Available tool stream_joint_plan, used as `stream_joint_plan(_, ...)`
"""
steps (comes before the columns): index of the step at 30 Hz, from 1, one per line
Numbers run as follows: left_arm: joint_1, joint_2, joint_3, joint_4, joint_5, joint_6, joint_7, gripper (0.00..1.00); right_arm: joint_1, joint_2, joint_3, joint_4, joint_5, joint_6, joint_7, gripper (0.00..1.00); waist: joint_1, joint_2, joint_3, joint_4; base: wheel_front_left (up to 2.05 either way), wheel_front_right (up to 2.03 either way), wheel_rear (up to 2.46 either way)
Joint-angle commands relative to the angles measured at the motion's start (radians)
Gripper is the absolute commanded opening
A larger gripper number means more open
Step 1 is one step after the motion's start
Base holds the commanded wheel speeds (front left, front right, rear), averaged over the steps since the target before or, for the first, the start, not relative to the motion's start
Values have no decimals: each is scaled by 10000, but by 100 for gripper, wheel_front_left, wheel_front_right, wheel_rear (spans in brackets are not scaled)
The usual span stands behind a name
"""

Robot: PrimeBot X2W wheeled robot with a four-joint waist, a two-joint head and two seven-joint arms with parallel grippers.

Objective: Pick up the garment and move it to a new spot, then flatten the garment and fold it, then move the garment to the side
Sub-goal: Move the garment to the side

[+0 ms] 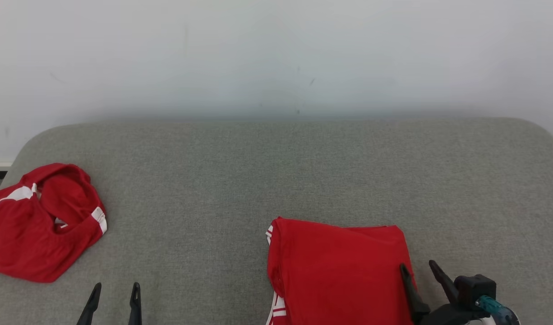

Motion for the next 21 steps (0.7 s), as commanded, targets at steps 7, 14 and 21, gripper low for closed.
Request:
stream_joint_plan(7, -299, -131, -50, 97, 83, -10, -30, 100, -880, -1, 432, 1917, 406, -26, -233, 100, 0, -1, 383, 236, 0, 0, 0)
stream_joint_plan(14, -458, -151, -49, 153, 132, -11, -30, 100, -1511, 130, 789, 3332, 762, -26, -172, 42, 0, -1, 516, 269, 0, 0, 0)
stream_joint_plan(21, -554, -193, 57, 107, 147, 18, -30, 100, -2278, -10, 1251, 3722, 1249, -27, -455, 0, 0, -1, 676, 115, 0, 0, 0)
